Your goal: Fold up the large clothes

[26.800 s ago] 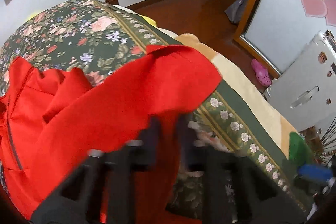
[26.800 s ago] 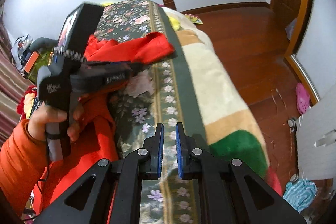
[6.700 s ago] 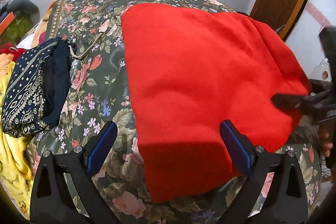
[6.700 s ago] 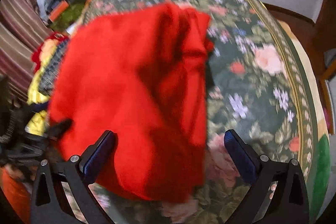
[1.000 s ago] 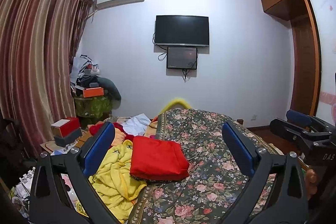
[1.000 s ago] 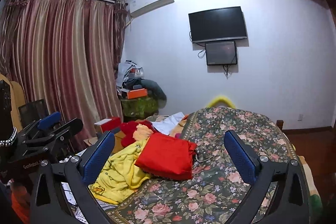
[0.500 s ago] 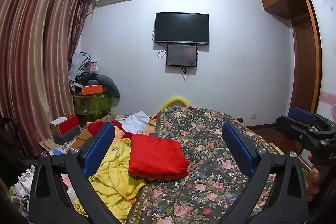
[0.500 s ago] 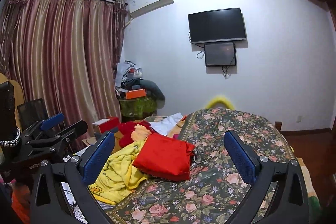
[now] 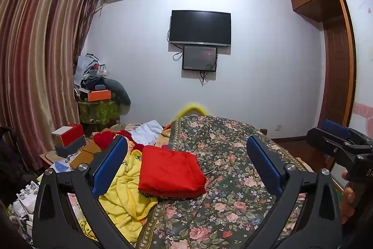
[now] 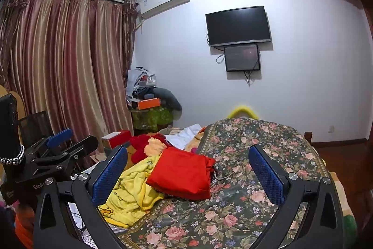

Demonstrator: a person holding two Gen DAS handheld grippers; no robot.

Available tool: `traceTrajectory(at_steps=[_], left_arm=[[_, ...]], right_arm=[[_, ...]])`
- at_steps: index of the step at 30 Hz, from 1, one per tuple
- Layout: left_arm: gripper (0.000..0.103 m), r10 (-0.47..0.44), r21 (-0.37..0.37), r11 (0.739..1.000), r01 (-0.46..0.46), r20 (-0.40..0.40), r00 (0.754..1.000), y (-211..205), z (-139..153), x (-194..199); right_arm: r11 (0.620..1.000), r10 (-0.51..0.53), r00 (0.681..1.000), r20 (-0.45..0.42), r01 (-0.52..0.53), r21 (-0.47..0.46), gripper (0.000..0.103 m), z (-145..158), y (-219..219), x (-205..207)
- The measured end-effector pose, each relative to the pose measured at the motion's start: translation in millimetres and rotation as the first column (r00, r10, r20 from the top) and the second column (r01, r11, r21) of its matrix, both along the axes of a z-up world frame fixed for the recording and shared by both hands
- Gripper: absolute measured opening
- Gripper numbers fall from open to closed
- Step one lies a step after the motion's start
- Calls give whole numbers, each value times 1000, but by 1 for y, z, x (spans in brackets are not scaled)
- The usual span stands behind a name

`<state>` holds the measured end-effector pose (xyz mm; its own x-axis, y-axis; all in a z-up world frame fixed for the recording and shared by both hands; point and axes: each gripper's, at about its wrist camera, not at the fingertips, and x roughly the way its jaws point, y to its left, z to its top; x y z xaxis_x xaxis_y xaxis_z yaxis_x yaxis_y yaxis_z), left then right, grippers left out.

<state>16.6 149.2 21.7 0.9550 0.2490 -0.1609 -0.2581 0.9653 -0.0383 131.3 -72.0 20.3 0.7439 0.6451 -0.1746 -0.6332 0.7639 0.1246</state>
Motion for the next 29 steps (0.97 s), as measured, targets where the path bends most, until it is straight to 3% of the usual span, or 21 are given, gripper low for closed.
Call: traceTrajectory(at_steps=[29], left_arm=[[103,-56,-38,998,55,-30,998,9,-5,9]], right_arm=[[999,-31,1000,0,31,14,103,0,0,3]])
